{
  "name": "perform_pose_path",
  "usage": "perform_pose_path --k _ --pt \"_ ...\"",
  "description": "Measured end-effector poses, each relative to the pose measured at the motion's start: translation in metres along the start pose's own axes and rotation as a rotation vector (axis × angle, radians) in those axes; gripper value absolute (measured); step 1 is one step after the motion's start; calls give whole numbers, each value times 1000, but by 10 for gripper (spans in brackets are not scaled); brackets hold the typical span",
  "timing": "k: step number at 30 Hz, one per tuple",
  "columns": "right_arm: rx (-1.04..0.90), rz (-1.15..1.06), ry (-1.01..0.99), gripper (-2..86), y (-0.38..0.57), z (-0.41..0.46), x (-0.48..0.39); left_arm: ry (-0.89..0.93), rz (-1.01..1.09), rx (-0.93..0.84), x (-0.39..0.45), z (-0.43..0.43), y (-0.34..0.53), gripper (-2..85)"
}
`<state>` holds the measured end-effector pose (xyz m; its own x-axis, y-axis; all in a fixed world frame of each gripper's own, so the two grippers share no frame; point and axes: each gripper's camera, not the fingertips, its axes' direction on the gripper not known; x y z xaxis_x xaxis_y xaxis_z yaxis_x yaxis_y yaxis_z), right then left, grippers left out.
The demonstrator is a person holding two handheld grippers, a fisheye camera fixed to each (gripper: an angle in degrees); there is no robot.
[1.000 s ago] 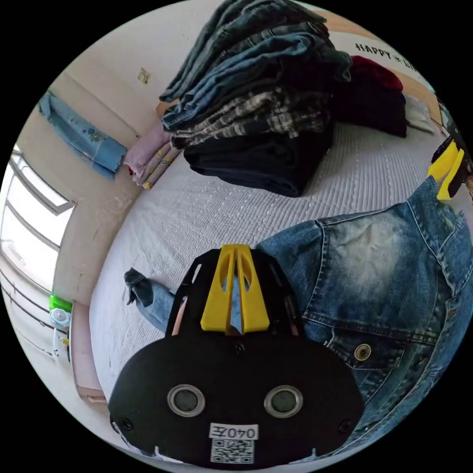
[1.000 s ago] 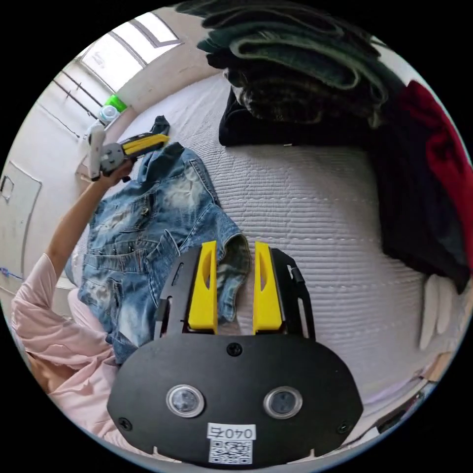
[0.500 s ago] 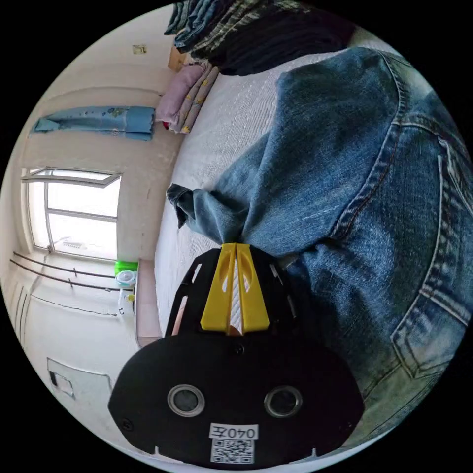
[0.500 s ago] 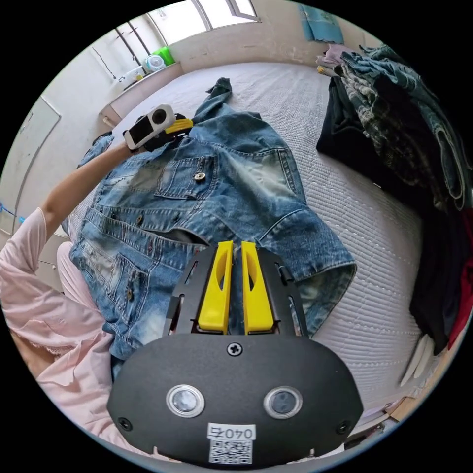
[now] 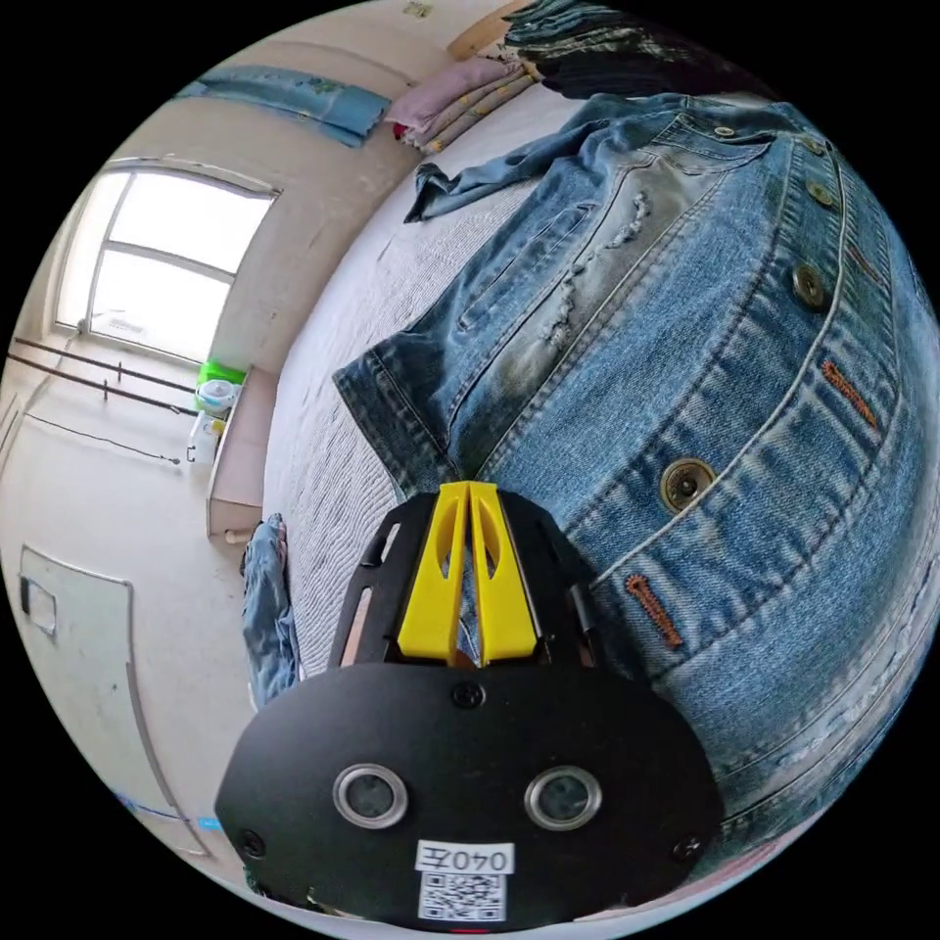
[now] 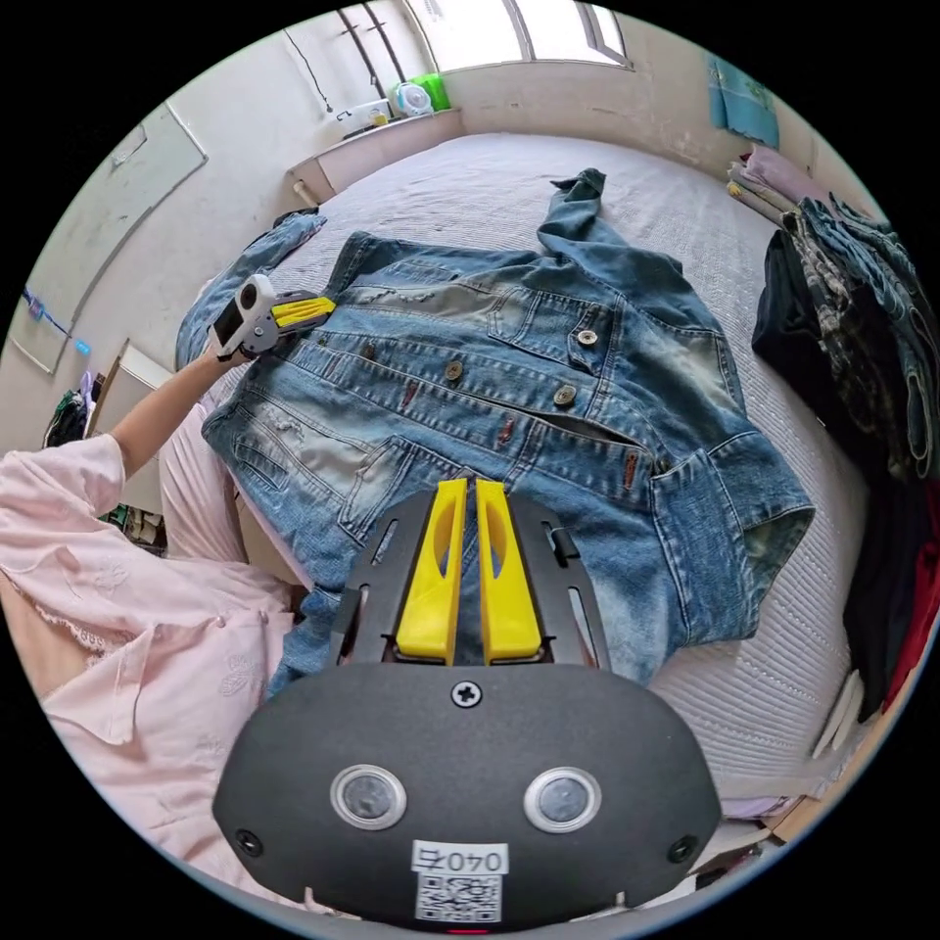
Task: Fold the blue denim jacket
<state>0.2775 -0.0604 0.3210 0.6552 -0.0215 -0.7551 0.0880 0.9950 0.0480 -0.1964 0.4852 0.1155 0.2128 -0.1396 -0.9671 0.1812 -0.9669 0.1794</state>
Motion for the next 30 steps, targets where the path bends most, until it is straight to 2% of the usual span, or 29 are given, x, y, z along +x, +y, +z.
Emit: perform_pose_path --k 2,5,8,10,14,15,16,20,21,24,27,30 --pt "0 10 15 -1 6 -13 -10 -17 -48 -7 -7 8 4 -9" --pt "3 35 95 -4 28 -39 -24 112 -245 -41 -39 1 12 -9" --pt "1 86 129 -6 52 -54 -29 1 -375 85 -64 -34 25 -9" --pt "16 119 113 -7 62 -59 -29 23 -376 159 -72 -35 17 -9" --pt "108 210 16 -7 71 -72 -25 58 -367 -15 -73 31 -12 -9" --pt "126 229 8 -7 74 -79 -25 72 -365 -139 -73 68 -11 -9" --pt "132 234 17 -7 76 -82 -26 97 -386 -96 -77 84 0 -9" --pt "116 240 182 -4 92 -98 -33 70 -390 -197 -86 78 1 -9" --pt "101 244 201 -4 92 -95 -31 40 -440 -171 -89 59 8 -9" --pt "71 242 117 -1 80 -72 -22 213 -395 120 -66 -27 44 -9" --pt "13 181 32 10 61 -50 -23 309 -158 285 -2 -103 85 -9" --pt "-63 78 12 37 54 -52 -34 322 88 384 60 -151 125 -9"
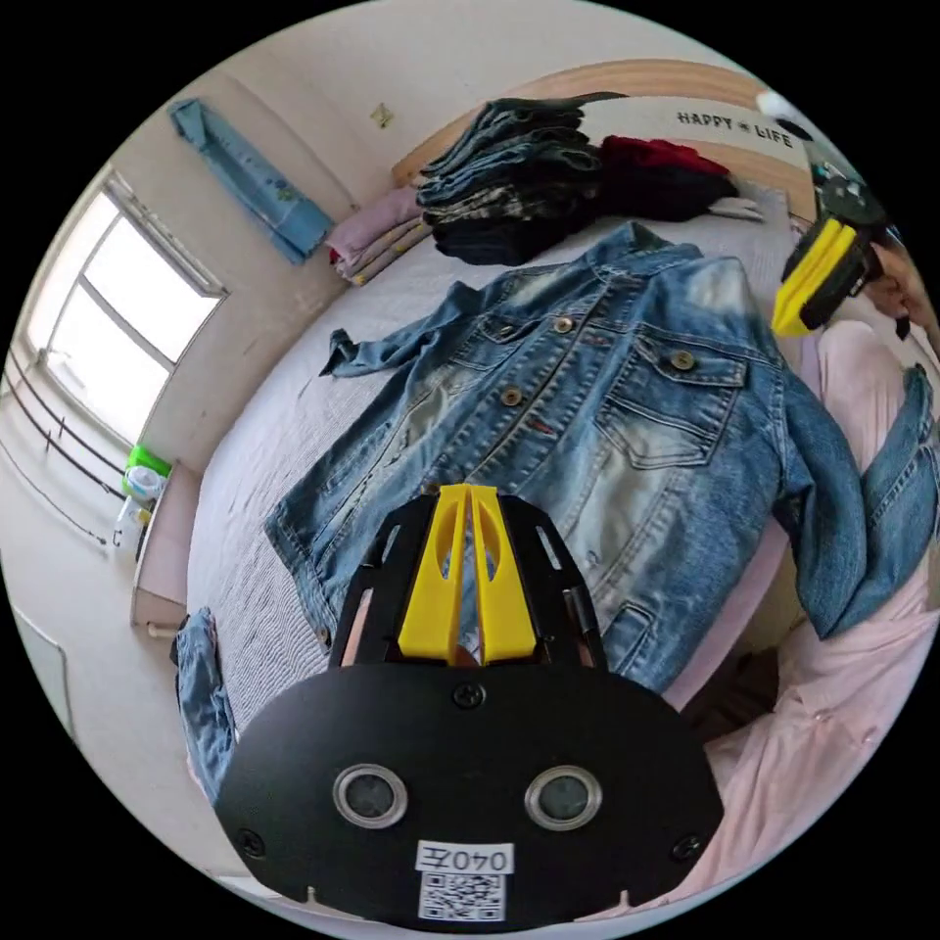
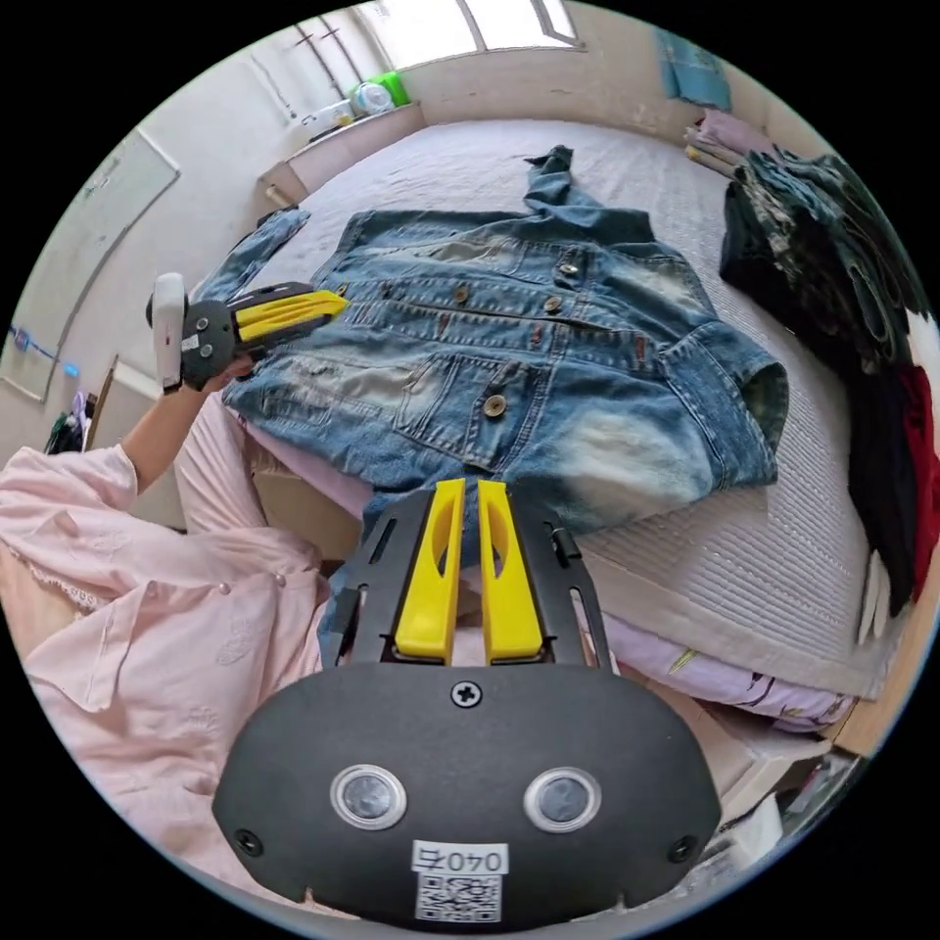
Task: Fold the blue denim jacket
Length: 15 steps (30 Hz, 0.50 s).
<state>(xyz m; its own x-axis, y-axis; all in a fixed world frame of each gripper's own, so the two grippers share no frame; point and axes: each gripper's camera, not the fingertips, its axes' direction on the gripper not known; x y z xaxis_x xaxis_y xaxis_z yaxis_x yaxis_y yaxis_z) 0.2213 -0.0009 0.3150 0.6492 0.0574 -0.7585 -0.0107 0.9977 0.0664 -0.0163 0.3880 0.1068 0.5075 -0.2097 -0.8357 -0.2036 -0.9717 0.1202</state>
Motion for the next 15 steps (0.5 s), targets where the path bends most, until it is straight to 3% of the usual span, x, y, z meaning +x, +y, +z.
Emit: perform_pose_path --k 3,9,15 --pt "-83 -120 -52 60 10 -11 -17 57 98 52 40 -15 16 -9" --pt "-326 -227 -65 87 60 -8 -59 368 39 165 43 -43 33 -9" --pt "-434 -25 175 96 108 2 -62 330 46 175 35 -42 56 -9"
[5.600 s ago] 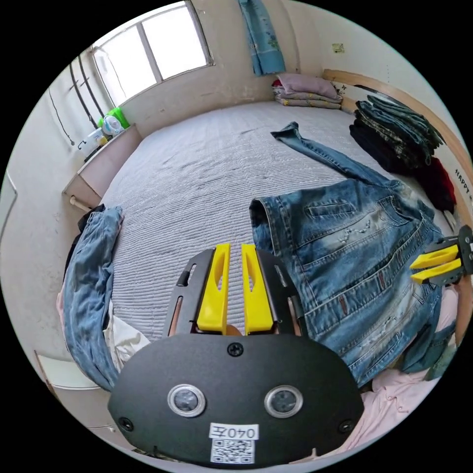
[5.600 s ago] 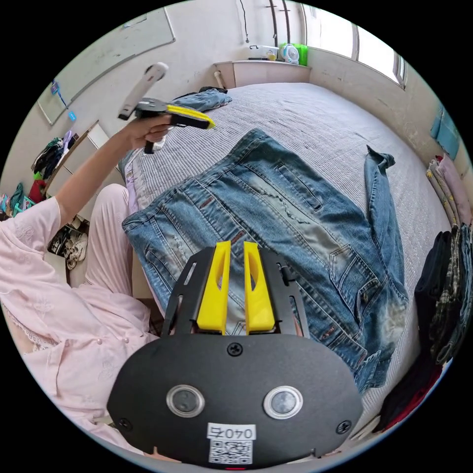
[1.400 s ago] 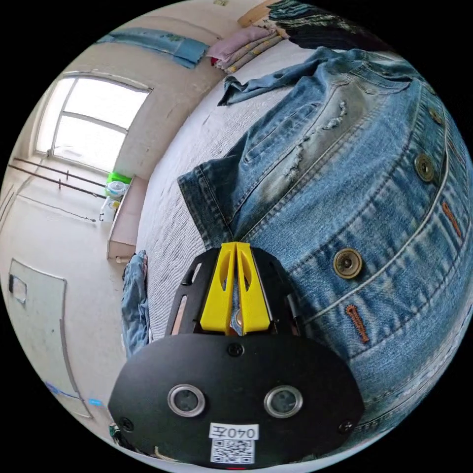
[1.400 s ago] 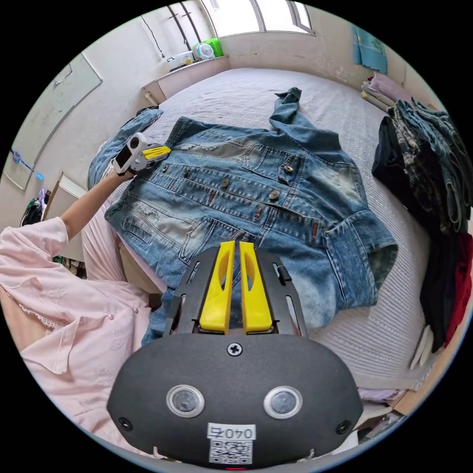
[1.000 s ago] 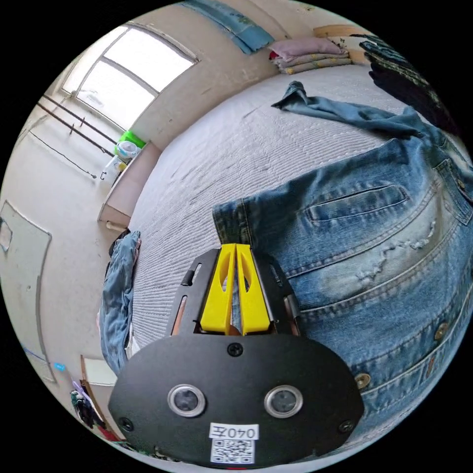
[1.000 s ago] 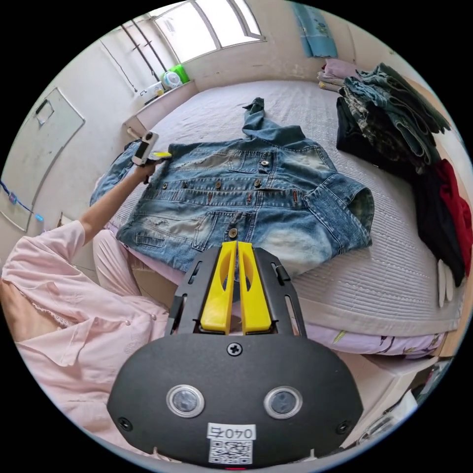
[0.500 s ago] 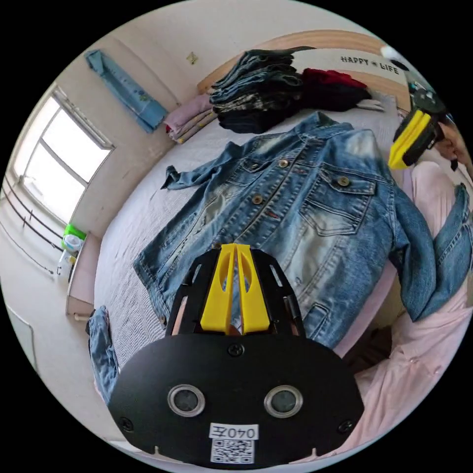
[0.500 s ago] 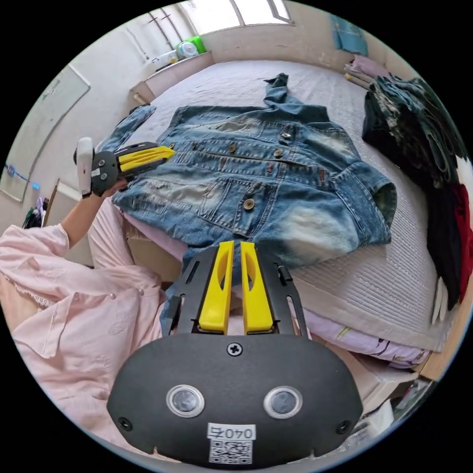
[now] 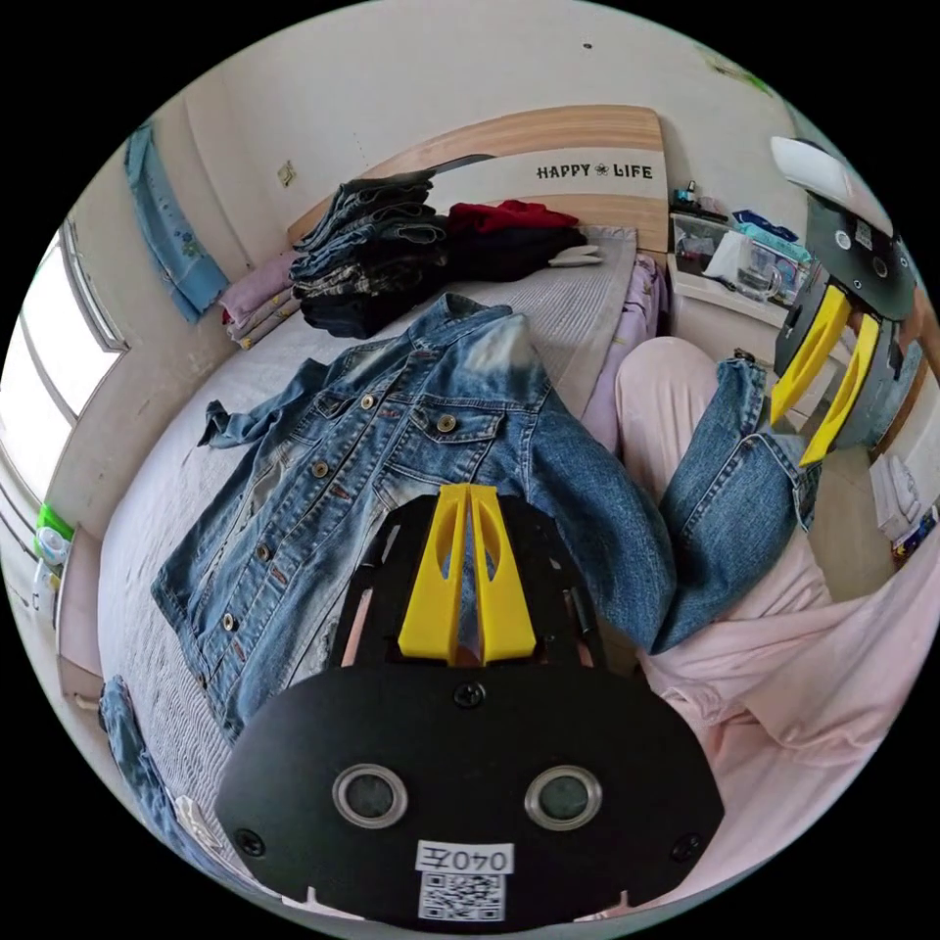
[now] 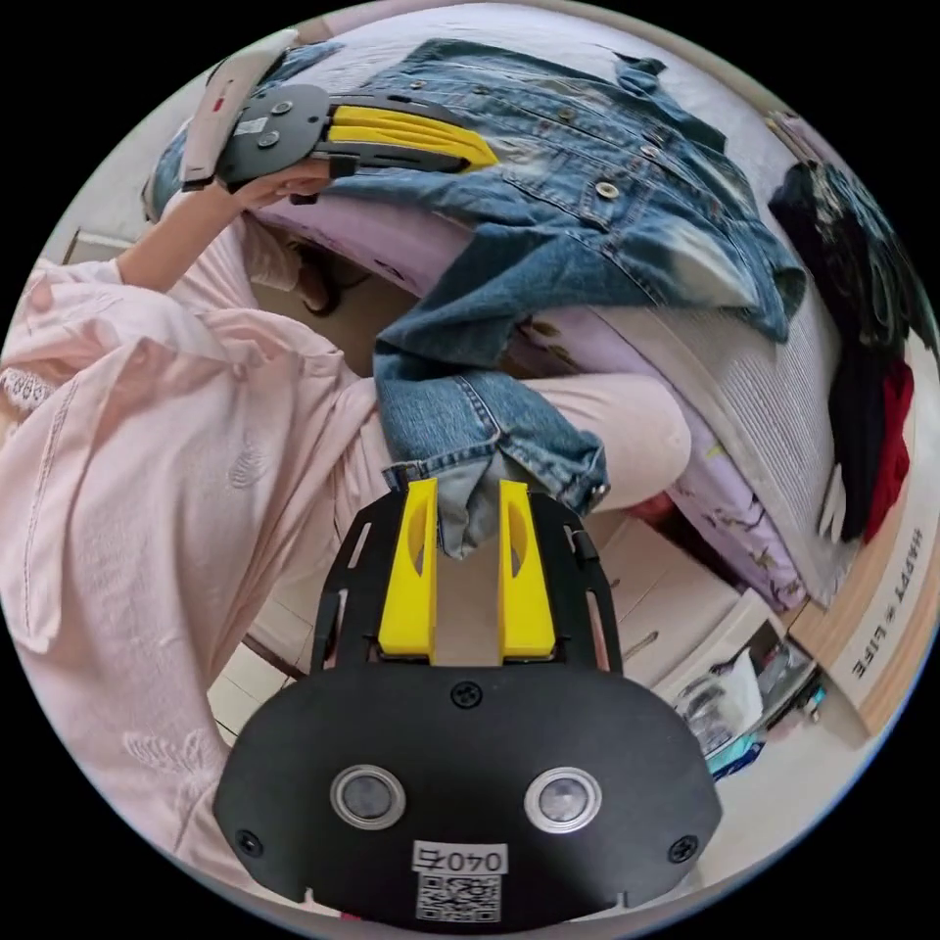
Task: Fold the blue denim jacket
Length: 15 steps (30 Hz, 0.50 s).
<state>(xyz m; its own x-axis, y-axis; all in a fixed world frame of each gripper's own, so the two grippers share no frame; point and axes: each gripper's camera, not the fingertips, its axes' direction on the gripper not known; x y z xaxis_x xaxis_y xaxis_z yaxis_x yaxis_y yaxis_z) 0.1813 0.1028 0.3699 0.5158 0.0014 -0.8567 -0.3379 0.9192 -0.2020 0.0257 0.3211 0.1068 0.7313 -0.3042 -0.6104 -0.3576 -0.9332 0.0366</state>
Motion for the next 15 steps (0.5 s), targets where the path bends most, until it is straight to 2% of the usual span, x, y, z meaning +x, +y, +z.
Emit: perform_pose_path --k 4,6,7,10,12,13,15 --pt "-5 96 -68 78 13 23 20 35 -11 13 -17 1 17 -9" --pt "-24 -7 -216 5 10 44 21 85 -17 25 -26 4 24 -9" --pt "-9 -52 -233 1 10 44 18 118 -27 38 -32 5 28 -9" --pt "194 -229 -484 -8 20 10 25 203 -35 93 -44 2 36 -9" --pt "438 -312 -682 -9 46 -31 54 217 -28 121 -49 -2 37 -9" --pt "501 -328 -721 -9 55 -41 62 199 -25 149 -53 -8 38 -9" --pt "766 -379 -819 -10 105 -77 90 154 -65 224 -64 -23 40 -9"
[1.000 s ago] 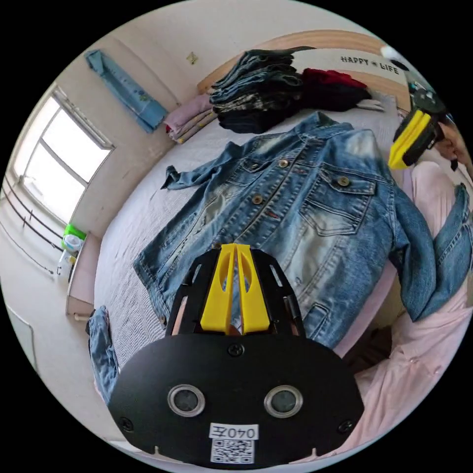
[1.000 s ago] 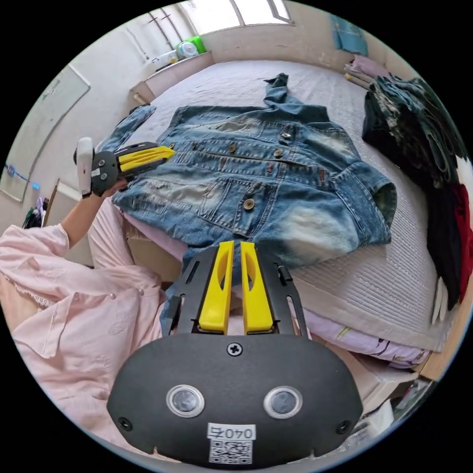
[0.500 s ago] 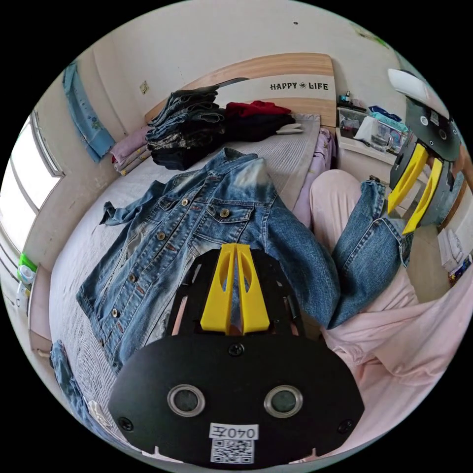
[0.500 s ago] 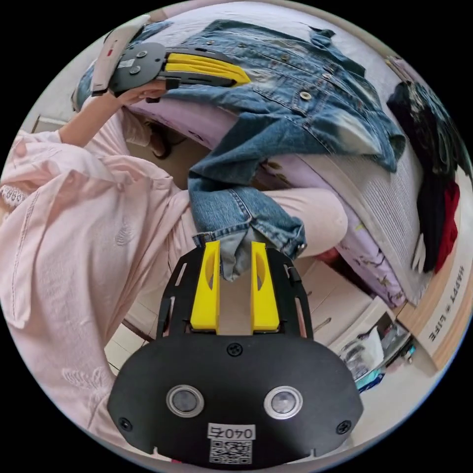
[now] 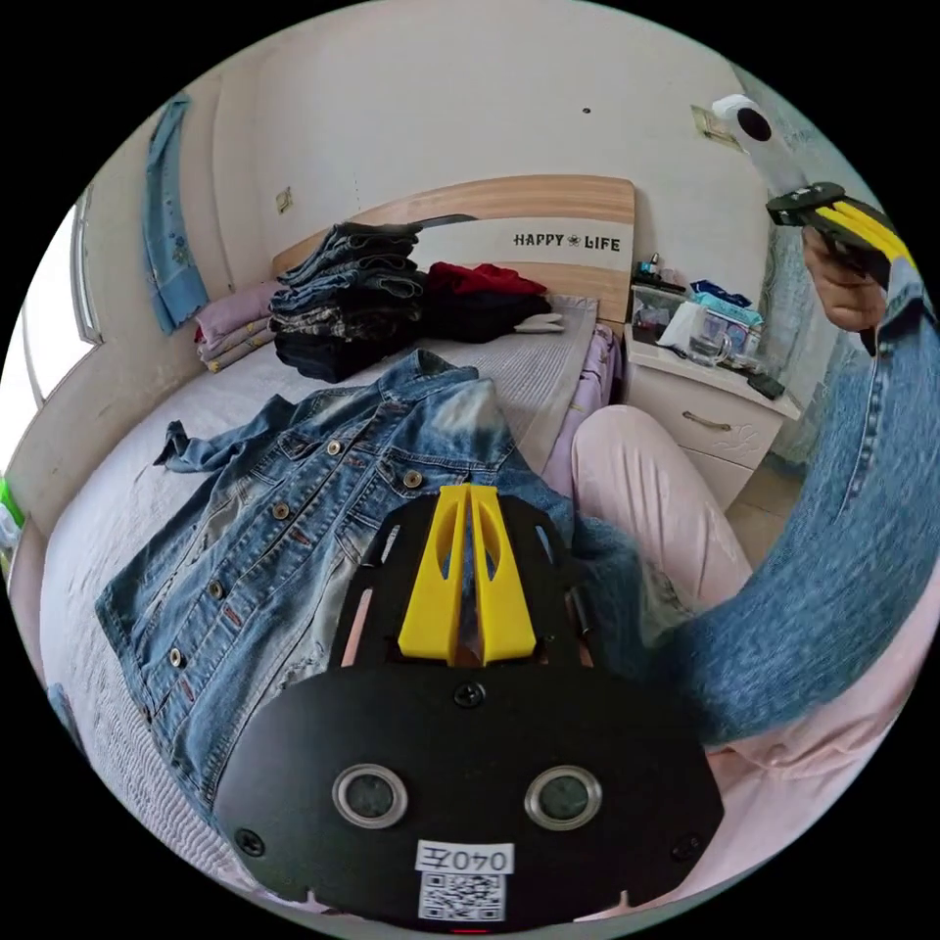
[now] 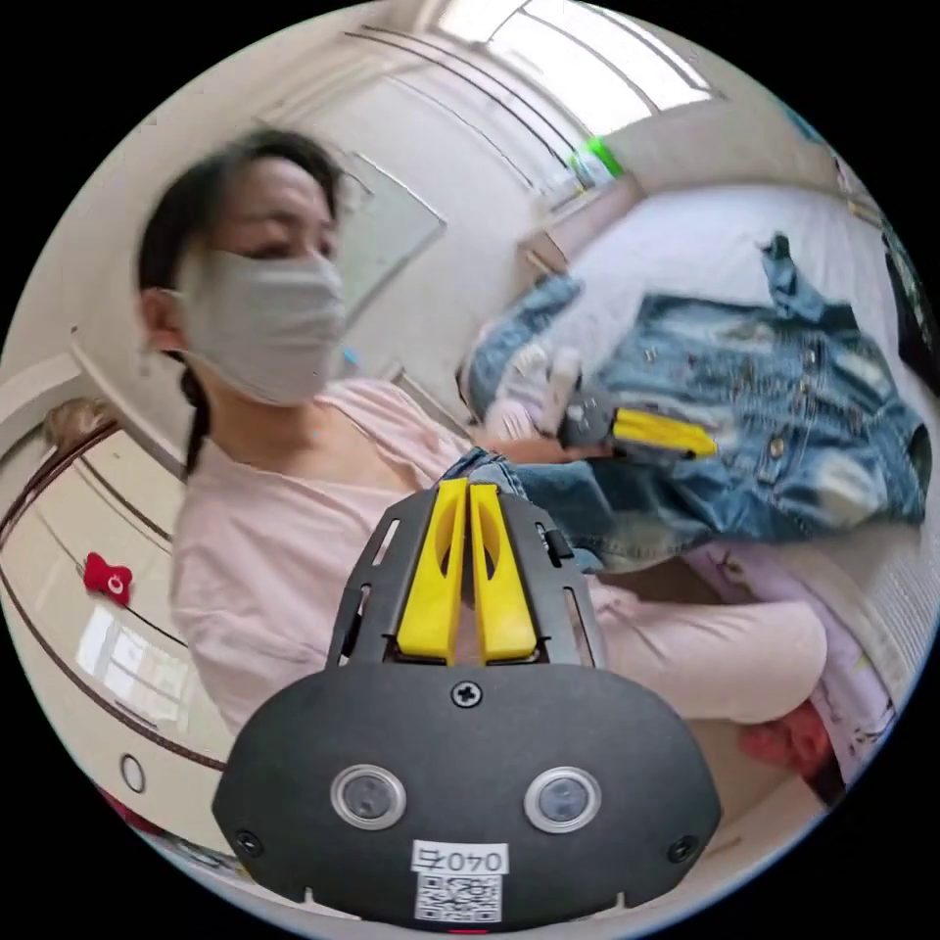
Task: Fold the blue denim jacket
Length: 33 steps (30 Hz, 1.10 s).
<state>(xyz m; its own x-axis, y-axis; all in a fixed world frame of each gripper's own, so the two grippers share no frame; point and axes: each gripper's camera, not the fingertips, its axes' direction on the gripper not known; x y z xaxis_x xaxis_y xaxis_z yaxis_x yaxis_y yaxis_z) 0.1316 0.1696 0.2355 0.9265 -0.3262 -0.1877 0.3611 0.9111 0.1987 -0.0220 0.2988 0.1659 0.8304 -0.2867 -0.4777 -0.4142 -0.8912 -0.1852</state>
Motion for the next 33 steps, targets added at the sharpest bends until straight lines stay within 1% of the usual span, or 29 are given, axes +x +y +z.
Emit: perform_pose_path --k 1,3,4,5,6,7,8,9,11,12,13,14,15,17,20,21,22,23,24,25,26,27,29,31,33 --pt "53 -26 7 -10 5 -13 -10 -20 -45 72 -11 -16 -1 -9" --pt "230 -119 100 -10 34 -54 -55 -21 -88 165 -29 -40 -1 -9" --pt "267 -128 141 -10 42 -60 -66 -11 -118 216 -40 -53 -1 -9" --pt "328 -124 229 -10 59 -66 -84 -2 -127 238 -45 -58 0 -9" --pt "365 -104 273 -10 74 -66 -93 27 -125 265 -51 -64 -1 -9" --pt "382 -91 268 -10 80 -64 -94 57 -107 270 -54 -63 -3 -9" --pt "416 -59 218 -10 91 -59 -89 65 -97 262 -54 -60 -4 -9" --pt "440 -24 142 -9 98 -52 -78 70 -76 231 -52 -50 -8 -9" --pt "467 12 54 -9 101 -42 -63 96 -30 167 -44 -27 -12 -9" --pt "477 14 12 -9 99 -38 -55 142 14 100 -38 -10 -14 -9" --pt "478 14 -4 -9 96 -36 -50 227 84 22 -31 5 -15 -9" --pt "473 6 -20 -9 86 -35 -42 273 115 -19 -28 11 -15 -9" --pt "459 -5 -25 -9 70 -35 -31 325 138 -72 -28 20 -13 -9" --pt "435 -13 -21 -8 36 -38 -6 372 98 -96 -42 27 -9 -9" --pt "405 -8 26 -4 -46 -46 63 534 -150 -127 -97 43 -1 -9" --pt "419 13 78 0 -82 -47 98 586 -311 -113 -125 51 8 -10" --pt "416 22 113 5 -101 -46 115 604 -531 -86 -156 58 23 -10" --pt "362 68 196 15 -140 -40 152 603 -638 -78 -171 62 33 -10" --pt "248 152 302 55 -178 -29 191 620 -782 -50 -193 67 51 -11" --pt "189 205 354 75 -193 -24 208 627 -866 -23 -208 68 66 -11" --pt "118 277 429 102 -211 -17 233 616 -896 -20 -212 67 72 -11" --pt "85 270 439 118 -217 -12 238 577 -920 -30 -218 64 80 -11" --pt "43 187 465 127 -211 -7 222 502 -905 -50 -221 53 87 -10" --pt "-26 122 579 134 -190 0 200 413 -872 -58 -221 36 91 -7" --pt "-157 65 661 132 -148 15 181 372 -833 -45 -218 26 87 -3"
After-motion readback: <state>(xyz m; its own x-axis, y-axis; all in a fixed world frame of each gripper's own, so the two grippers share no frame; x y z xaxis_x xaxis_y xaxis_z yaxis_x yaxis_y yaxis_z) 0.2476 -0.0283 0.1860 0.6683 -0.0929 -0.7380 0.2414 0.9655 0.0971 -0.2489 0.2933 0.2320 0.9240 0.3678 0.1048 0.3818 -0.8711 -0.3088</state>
